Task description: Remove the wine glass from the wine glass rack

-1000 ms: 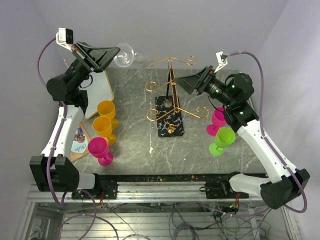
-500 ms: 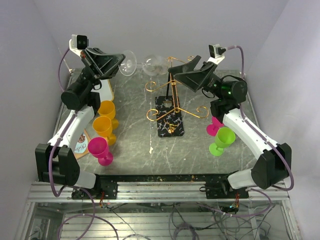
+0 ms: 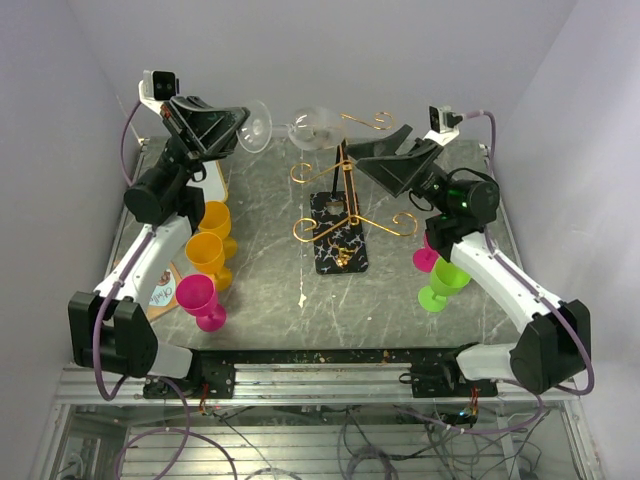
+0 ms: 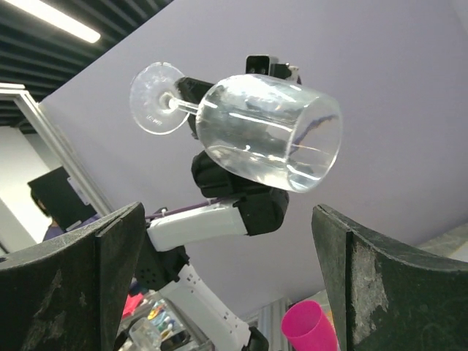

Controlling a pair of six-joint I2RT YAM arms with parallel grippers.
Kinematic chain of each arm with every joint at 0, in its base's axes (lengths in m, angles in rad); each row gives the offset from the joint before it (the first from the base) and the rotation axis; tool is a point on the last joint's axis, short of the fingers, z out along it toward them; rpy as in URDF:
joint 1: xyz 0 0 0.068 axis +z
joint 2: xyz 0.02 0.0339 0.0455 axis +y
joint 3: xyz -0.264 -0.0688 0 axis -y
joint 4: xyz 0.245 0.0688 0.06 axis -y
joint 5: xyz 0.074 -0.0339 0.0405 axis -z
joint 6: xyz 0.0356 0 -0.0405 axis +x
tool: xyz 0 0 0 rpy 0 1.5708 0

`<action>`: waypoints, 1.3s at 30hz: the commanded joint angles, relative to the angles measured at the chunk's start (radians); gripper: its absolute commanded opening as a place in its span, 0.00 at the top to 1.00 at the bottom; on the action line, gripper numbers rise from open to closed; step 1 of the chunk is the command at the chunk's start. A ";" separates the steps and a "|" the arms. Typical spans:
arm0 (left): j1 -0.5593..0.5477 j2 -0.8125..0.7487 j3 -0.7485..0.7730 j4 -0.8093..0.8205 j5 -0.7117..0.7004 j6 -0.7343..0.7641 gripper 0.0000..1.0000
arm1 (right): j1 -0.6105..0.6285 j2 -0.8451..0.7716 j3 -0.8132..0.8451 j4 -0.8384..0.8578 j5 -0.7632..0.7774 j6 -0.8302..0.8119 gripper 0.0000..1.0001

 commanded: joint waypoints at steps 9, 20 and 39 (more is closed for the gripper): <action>-0.125 -0.049 -0.040 0.214 -0.090 -0.070 0.93 | -0.003 0.007 0.092 0.167 -0.058 0.065 0.15; -0.203 -0.023 -0.041 0.248 -0.138 -0.049 0.93 | 0.011 0.024 0.112 0.716 -0.047 0.430 0.59; -0.241 -0.242 -0.201 -0.132 -0.040 0.309 0.26 | 0.015 -0.247 -0.029 0.346 0.008 0.226 1.00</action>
